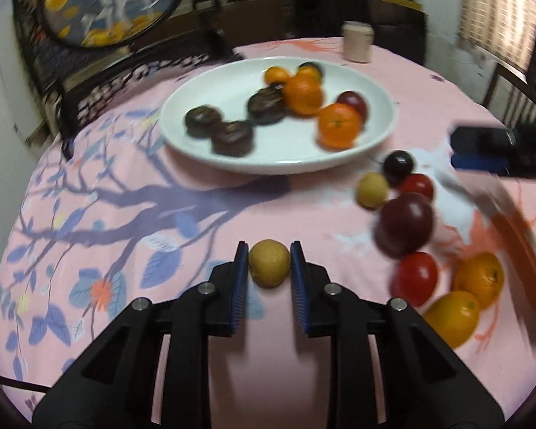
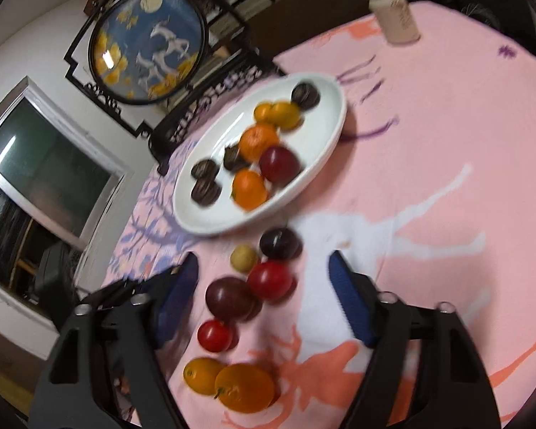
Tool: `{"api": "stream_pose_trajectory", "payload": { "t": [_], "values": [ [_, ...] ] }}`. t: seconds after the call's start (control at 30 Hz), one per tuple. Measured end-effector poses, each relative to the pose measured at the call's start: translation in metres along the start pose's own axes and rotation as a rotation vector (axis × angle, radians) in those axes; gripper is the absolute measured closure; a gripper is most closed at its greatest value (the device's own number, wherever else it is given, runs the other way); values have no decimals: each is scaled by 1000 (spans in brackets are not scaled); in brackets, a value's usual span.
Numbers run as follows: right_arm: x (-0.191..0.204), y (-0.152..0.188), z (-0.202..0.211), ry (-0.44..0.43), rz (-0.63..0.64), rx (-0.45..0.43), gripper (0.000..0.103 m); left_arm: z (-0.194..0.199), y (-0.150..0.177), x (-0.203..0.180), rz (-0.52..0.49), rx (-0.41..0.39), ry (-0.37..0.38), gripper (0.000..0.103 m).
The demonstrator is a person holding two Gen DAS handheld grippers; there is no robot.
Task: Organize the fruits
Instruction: 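Grasp a small yellow fruit with the left gripper while the right grasps a red tomato, then move both fruits over the white plate and release them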
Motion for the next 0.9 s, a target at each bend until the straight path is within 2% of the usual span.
{"api": "stream_pose_trajectory", "payload": {
  "t": [0.07, 0.1, 0.4, 0.53, 0.7, 0.9],
  "values": [
    [-2, 5, -2, -9, -17, 18, 50, 0, 0, 3, 6, 2, -9, 79],
    [-4, 7, -4, -17, -31, 30, 52, 0, 0, 3, 3, 1, -12, 79],
    [-5, 17, -21, -22, -61, 80, 59, -5, 2, 1, -19, 12, -34, 78],
    [-7, 19, -26, -22, -75, 86, 69, -5, 2, 2, -14, 16, -31, 78],
    [-11, 19, -28, -46, -116, 88, 71, -7, 2, 4, 11, 18, -17, 78],
    [-7, 18, -30, -37, -82, 74, 72, -7, 2, 4, 19, 13, -18, 79]
  ]
}}
Point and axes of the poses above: each gripper's, at about its wrist camera, not at the fingertips, and z roughly against the way its jaws point, x to its left, y to its underside, the point moved 6 cm from there along -z, roughly the way its jaws point, and after that the axes turned 14 degrees about -x, right-handed, at the moved point
